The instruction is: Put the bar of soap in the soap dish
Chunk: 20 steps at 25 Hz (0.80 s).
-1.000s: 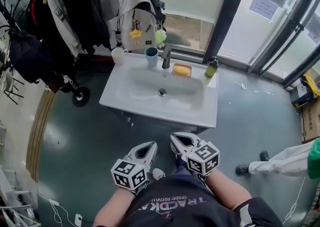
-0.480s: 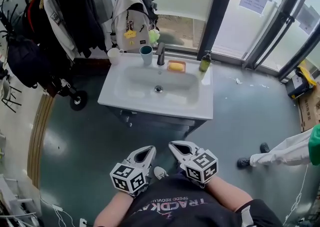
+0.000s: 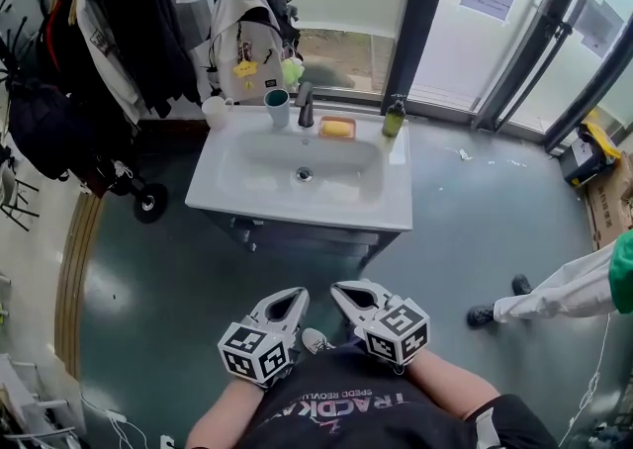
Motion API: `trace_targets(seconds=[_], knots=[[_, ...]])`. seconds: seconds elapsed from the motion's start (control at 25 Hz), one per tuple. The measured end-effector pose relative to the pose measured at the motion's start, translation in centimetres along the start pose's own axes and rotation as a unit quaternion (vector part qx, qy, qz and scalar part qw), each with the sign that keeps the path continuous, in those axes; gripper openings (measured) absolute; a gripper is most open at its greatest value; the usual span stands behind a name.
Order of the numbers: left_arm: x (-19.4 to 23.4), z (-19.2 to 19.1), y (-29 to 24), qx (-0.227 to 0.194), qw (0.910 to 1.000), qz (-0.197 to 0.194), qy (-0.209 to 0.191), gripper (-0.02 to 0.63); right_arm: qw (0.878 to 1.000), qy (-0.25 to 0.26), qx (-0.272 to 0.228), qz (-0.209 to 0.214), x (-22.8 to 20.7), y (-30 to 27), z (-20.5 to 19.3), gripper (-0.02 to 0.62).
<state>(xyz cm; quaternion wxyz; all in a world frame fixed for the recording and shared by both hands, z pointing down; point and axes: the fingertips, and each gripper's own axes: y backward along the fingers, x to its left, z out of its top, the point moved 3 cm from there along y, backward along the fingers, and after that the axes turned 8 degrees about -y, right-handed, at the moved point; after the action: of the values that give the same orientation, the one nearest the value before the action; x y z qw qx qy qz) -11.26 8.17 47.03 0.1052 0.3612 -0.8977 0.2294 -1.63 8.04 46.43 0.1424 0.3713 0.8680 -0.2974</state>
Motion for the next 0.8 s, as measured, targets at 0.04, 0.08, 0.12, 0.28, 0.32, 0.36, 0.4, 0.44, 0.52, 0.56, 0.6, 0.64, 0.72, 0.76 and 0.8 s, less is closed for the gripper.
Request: trace_targets(seconds=[0.04,0.08,0.12,0.28,0.32,0.36,0.4,0.44,0.52,0.56,0.6,0.64,0.72,0.76,0.8], knots=[[-0.1,-0.1,-0.1,0.002,1.0000,-0.001,-0.001,0.009,1.000,-0.002,0.000,0.000,0.0,0.1,-0.1,0.011],[-0.2,-0.1,-0.1,0.004,1.0000,-0.002,-0.001,0.009,1.000,-0.004,0.000,0.001,0.0,0.2,-0.2,0.011],[-0.3,-0.2,-0.1,0.005,1.0000,-0.003,-0.002,0.009,1.000,-0.006,0.000,0.001,0.0,0.2,-0.3,0.011],[-0.6,-0.3,0.0,0.004,1.0000,-0.002,-0.002,0.009,1.000,-0.009,-0.001,0.002,0.0,0.7,-0.8,0.011],[-0.7,-0.3,0.0,0.004,1.0000,-0.002,-0.003,0.009,1.000,-0.008,-0.001,0.002,0.0,0.8,-0.9,0.011],[-0.8,-0.4,0.0,0.003,1.0000,-0.002,-0.004,0.009,1.000,-0.007,0.000,0.002,0.1,0.8,-1.0,0.011],[-0.8,-0.3,0.0,0.003,1.0000,-0.003,-0.005,0.009,1.000,-0.007,0.000,0.002,0.1,0.9,-1.1,0.011],[-0.9,-0.3,0.0,0.002,1.0000,-0.003,-0.005,0.009,1.000,-0.007,0.000,0.002,0.2,1.0,-1.1,0.011],[-0.8,-0.1,0.0,0.002,1.0000,-0.004,-0.005,0.009,1.000,-0.008,0.000,0.002,0.2,1.1,-1.1,0.011],[-0.8,0.0,0.0,0.001,1.0000,-0.004,-0.005,0.009,1.000,-0.008,0.000,0.001,0.3,1.1,-1.1,0.011],[-0.8,0.0,0.0,0.001,1.0000,-0.004,-0.005,0.009,1.000,-0.008,0.001,0.000,0.2,1.1,-1.1,0.011],[-0.8,0.0,0.0,0.001,1.0000,-0.004,-0.004,0.009,1.000,-0.008,0.001,0.000,0.2,1.1,-1.1,0.011],[-0.8,0.0,0.0,0.000,1.0000,-0.004,-0.003,0.009,1.000,-0.007,0.002,0.001,0.3,1.0,-1.2,0.011],[-0.8,-0.1,0.0,0.000,1.0000,-0.005,-0.003,0.009,1.000,-0.006,0.003,0.002,0.3,1.0,-1.3,0.011],[-0.8,-0.1,0.0,0.000,1.0000,-0.005,-0.003,0.009,1.000,-0.006,0.004,0.002,0.4,0.9,-1.3,0.011]])
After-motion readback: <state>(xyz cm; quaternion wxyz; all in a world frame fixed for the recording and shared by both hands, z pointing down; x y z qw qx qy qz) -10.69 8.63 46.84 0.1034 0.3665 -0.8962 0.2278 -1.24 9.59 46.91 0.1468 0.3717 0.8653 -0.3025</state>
